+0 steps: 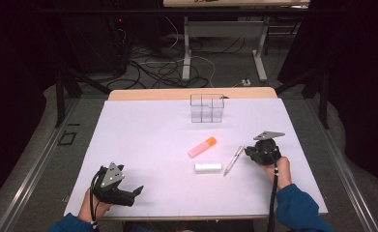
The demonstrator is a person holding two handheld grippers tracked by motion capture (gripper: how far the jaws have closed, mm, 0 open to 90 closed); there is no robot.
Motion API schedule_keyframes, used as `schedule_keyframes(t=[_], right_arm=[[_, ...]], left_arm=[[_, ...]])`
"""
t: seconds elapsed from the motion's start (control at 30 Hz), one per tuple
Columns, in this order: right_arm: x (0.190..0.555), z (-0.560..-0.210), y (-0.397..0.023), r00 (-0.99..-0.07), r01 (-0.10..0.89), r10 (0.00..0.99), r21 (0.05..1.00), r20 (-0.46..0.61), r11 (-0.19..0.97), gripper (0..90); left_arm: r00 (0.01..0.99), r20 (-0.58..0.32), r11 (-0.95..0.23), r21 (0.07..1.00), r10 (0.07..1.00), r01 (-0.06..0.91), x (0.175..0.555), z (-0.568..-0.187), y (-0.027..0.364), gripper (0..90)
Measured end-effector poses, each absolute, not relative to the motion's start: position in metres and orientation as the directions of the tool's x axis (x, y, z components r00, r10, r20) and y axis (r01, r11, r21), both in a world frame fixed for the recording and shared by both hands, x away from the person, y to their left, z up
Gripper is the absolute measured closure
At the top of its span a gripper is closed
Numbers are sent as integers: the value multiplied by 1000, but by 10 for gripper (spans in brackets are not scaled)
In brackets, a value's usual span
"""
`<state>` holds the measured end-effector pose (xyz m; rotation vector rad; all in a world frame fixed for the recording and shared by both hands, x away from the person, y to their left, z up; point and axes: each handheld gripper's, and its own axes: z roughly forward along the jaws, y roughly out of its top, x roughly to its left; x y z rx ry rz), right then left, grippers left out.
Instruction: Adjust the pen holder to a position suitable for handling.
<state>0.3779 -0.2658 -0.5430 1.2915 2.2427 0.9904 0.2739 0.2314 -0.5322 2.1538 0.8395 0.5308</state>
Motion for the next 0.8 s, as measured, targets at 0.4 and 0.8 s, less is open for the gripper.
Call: schedule_keyframes(t=[0.4, 0.8], right_arm=[[391, -552, -260, -482, 632, 876, 695, 8, 342, 900], [399, -555, -255, -472, 645, 881, 685, 9, 338, 900]], left_arm=[[706, 97, -511, 759, 701, 403, 274, -531, 232, 2], [697, 105, -503, 768, 709, 396, 274, -532, 231, 2]])
